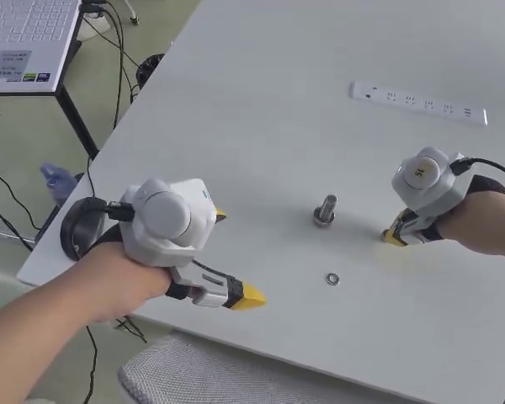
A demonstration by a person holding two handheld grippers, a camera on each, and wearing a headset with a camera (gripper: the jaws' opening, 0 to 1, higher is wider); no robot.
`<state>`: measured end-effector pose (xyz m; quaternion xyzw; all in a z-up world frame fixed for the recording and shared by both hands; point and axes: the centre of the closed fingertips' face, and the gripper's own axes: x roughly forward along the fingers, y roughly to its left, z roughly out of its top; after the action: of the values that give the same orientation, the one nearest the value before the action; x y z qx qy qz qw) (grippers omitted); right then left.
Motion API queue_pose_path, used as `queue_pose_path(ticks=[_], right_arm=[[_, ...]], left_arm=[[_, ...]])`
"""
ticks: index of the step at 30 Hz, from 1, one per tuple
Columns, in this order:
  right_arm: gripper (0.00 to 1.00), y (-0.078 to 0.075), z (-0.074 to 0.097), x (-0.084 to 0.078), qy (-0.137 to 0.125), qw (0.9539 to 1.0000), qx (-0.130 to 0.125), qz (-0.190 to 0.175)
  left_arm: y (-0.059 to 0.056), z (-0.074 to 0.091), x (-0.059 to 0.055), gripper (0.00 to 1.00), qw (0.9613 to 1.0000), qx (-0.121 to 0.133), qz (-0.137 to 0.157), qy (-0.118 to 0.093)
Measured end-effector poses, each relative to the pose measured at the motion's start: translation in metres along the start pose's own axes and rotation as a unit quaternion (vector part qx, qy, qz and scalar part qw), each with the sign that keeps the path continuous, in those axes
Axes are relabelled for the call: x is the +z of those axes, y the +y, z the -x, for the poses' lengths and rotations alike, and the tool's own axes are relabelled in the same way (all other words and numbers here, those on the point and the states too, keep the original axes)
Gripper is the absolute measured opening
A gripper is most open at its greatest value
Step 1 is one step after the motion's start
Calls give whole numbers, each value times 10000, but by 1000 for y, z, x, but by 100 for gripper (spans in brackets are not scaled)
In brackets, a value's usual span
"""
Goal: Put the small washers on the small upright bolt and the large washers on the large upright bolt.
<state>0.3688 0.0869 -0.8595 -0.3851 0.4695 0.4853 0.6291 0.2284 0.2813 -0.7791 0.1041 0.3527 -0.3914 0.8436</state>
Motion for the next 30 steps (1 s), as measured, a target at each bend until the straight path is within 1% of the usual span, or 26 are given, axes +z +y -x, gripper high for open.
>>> queue_pose_path(ticks=[9,14,16,18,19,20,22,25,27,30], right_arm=[[13,2,2,-1,-23,10000,1,-31],[13,3,2,-1,-62,10000,12,8],[17,3,2,0,-98,9999,15,19],[24,3,1,0,-140,9999,21,-26],[26,4,0,0,-137,9999,53,-70],[25,5,0,-1,-116,9999,87,-83],[25,4,1,-1,-120,9999,54,-31],[25,4,2,0,-113,9999,68,-43],[25,3,3,0,-88,9999,49,4],[25,3,4,0,-72,9999,67,-20]], left_arm=[[-1,1,4,83,10000,-2,-26,-53],[-2,1,3,85,10000,-16,-45,-20],[-3,2,3,85,10000,-18,-37,-34],[-3,3,3,85,10000,-15,-39,-20],[-3,3,3,85,10000,-11,-53,-11],[-3,4,2,85,10000,-9,-53,-8],[-2,4,2,85,10000,0,-43,-16],[-2,5,2,84,10000,13,-35,-16],[-3,5,1,84,10000,15,-44,-15],[-5,5,1,84,10000,12,-39,-20]])
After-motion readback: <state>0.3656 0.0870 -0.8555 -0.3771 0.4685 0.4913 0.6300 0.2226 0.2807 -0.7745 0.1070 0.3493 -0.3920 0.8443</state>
